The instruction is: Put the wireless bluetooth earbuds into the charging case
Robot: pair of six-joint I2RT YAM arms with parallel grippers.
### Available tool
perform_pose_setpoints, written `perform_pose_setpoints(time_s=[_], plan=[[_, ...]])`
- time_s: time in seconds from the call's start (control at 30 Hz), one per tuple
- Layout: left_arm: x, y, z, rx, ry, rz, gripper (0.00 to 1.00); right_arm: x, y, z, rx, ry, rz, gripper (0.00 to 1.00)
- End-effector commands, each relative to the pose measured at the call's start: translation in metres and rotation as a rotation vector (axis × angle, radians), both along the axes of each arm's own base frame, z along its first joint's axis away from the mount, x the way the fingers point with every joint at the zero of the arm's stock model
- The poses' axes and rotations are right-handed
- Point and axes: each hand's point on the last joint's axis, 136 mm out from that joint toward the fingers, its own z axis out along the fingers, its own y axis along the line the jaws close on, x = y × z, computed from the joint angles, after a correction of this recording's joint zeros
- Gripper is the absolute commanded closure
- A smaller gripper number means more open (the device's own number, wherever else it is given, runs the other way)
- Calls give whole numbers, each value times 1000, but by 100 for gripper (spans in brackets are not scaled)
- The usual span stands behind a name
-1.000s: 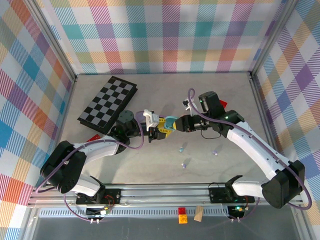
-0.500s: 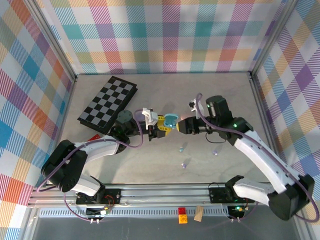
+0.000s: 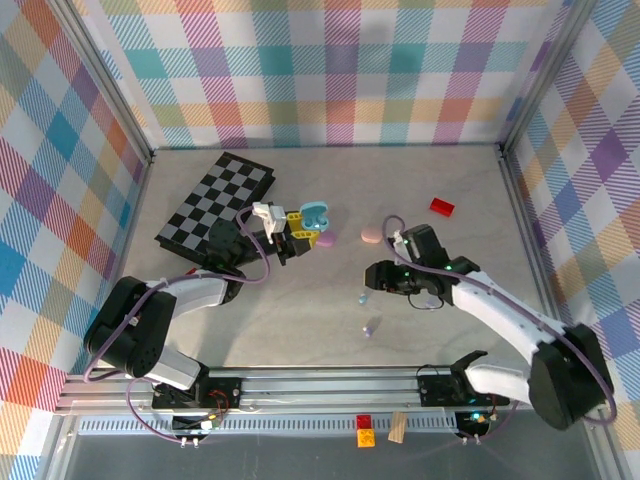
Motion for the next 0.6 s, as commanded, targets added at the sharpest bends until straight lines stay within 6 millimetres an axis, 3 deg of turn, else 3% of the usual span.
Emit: perform_pose_setpoints(time_s=[0.0, 0.23, 0.57], plan=[[-8, 6, 18, -40, -62, 4, 66, 3, 16, -15, 78, 58, -35, 52], [-12, 7, 17, -30, -59, 8, 66, 5, 28, -43, 23, 106, 9, 51], [-12, 8, 17, -16, -65, 12, 66, -8, 33, -59, -26, 140, 52, 51]])
